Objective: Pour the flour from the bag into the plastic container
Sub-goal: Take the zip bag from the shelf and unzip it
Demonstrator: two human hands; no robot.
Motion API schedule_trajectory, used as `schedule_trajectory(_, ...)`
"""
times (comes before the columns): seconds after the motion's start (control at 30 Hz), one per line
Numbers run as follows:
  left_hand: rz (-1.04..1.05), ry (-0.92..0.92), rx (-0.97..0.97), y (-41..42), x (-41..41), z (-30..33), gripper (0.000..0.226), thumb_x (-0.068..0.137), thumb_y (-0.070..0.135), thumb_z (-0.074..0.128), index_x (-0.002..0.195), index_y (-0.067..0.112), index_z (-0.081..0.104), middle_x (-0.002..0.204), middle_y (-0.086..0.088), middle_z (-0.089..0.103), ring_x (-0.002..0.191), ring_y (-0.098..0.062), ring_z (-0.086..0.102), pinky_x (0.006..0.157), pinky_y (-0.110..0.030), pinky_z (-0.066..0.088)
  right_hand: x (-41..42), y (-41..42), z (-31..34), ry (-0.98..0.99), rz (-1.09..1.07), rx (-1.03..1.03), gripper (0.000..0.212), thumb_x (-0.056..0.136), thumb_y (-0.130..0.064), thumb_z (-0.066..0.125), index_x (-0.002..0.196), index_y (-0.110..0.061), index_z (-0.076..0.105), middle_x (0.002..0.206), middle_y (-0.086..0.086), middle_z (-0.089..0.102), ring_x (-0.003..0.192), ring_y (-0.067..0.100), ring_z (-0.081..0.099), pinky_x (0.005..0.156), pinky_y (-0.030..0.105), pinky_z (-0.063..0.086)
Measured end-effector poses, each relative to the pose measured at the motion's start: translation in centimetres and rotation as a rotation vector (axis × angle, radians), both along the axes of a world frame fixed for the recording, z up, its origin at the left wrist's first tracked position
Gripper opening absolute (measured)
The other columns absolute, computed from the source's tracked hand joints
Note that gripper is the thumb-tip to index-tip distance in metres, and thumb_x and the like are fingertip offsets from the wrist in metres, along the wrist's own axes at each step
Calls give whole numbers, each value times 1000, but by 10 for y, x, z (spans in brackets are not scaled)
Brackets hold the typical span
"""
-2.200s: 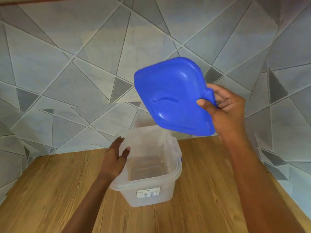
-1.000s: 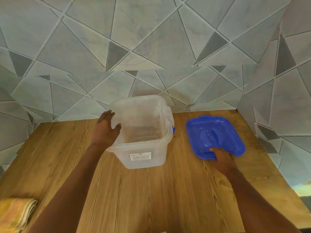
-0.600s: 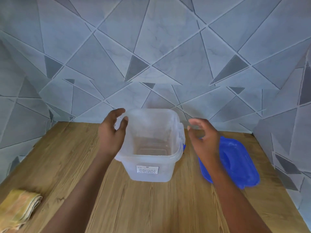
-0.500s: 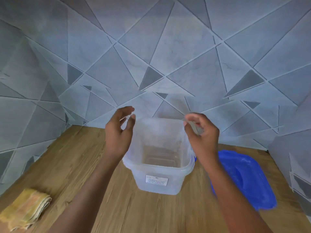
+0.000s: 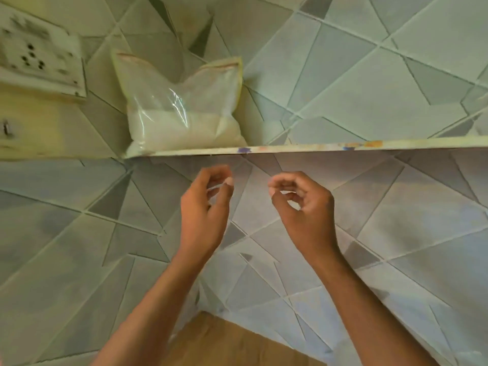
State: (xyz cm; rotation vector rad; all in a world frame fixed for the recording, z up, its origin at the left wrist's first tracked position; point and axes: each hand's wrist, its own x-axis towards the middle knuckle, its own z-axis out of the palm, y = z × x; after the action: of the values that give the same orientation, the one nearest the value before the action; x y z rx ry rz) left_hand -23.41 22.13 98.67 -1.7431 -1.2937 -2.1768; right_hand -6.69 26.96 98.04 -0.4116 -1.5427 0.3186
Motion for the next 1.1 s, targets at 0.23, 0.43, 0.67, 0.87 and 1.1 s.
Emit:
schedule_trajectory(0.23, 160, 131, 109, 25, -115, 88, 22, 97, 23, 61, 118, 17, 65, 114, 8, 70, 109, -6, 64, 95, -38, 55, -111, 26, 90, 6, 75, 103, 12, 86, -4, 71, 92, -14, 74, 89, -6, 75, 87, 10, 70, 75, 20, 56)
schedule_trajectory(0.43, 422, 178, 55, 77, -200, 167, 48, 93, 21, 64, 138, 12, 51, 140, -8, 50, 128, -26, 50, 102, -33, 40, -172, 79, 167, -31, 70, -62, 7, 77, -19, 77, 84, -22, 76, 80, -8, 75, 81, 11, 72, 84, 42, 61)
schedule_trajectory(0.67, 431, -123, -34, 138, -264, 241, 82, 83, 33, 71, 146, 2, 30, 147, -18, 40, 133, -40, 44, 110, -53, 41, -212, 140, 246, -182, -96, -205, 18, 73, -26, 82, 83, -14, 73, 86, 3, 74, 88, 21, 72, 86, 43, 60)
schedule_trajectory(0.87, 275, -398, -9, 176, -286, 269, 57, 94, 33, 68, 136, 2, 43, 134, -17, 57, 120, -38, 59, 88, -39, 48, -234, 194, 278, -226, -386, -167, 39, 85, -41, 74, 67, -11, 55, 74, 3, 60, 76, 25, 59, 68, 30, 39)
schedule_trajectory(1.1, 339, -237, 401, 176, -276, 255, 18, 99, 20, 63, 92, 6, 55, 75, 4, 53, 71, -20, 52, 69, -36, 45, -240, 227, 301, -12, -414, -359, 82, 92, -60, 59, 152, -16, 23, 150, 22, 31, 136, 44, 37, 106, 49, 39)
